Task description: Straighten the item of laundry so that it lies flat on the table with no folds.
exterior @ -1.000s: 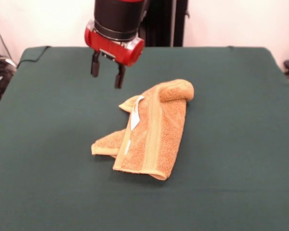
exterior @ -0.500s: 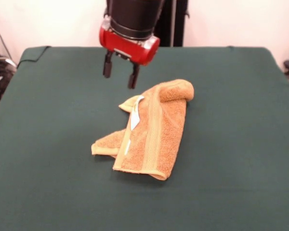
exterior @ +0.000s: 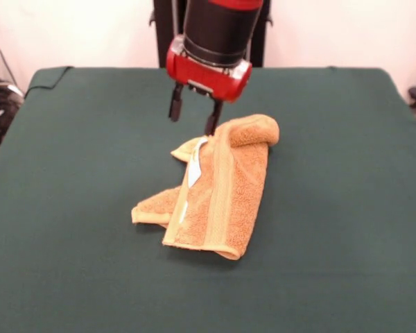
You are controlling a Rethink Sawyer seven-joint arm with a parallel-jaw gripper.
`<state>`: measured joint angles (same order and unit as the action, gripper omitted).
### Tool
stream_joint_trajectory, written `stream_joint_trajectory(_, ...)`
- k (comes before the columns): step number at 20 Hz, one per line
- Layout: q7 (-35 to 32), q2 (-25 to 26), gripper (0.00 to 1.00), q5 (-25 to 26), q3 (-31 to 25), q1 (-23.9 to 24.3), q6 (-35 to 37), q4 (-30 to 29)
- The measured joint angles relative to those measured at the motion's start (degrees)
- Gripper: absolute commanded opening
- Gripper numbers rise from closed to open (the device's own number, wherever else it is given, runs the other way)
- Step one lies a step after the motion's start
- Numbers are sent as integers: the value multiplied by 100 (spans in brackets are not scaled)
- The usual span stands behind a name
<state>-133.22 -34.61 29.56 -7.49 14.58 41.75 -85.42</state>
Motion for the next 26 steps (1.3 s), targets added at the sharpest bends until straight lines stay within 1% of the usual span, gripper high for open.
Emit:
stream_joint_trajectory(5,0,271,100,19,7,-2,-215,15)
stream_joint_trajectory(12,0,526,100,37,45,-59,-373,34)
stream_joint_trajectory(20,0,701,100,37,98,-215,-426,87)
stream_joint_trajectory(26,0,683,100,36,106,-205,-425,86)
